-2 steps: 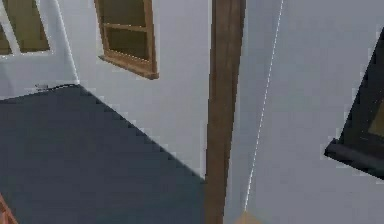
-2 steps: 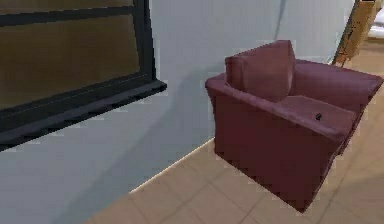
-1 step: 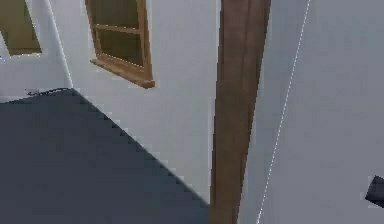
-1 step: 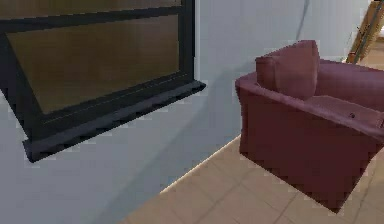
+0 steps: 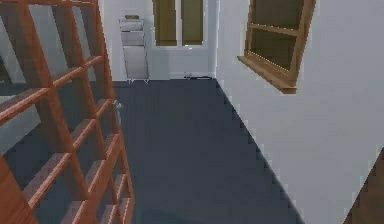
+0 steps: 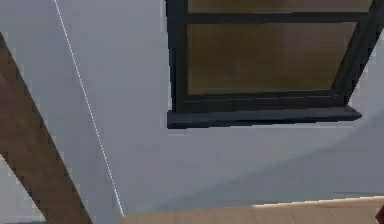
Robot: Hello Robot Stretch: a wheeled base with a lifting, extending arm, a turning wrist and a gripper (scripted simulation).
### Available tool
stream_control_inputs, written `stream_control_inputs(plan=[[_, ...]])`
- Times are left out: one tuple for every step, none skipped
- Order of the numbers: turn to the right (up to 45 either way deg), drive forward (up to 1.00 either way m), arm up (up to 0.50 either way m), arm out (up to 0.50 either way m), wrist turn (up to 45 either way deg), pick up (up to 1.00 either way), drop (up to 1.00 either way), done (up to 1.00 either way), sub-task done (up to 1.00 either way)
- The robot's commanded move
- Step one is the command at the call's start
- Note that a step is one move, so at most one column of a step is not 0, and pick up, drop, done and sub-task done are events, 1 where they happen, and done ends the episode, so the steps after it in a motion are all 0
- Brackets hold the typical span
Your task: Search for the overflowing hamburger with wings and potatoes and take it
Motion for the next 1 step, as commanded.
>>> stream_control_inputs(plan=[[0.0, 1.0, 0.0, 0.0, 0.0, 0.0, 0.0, 0.0, 0.0]])
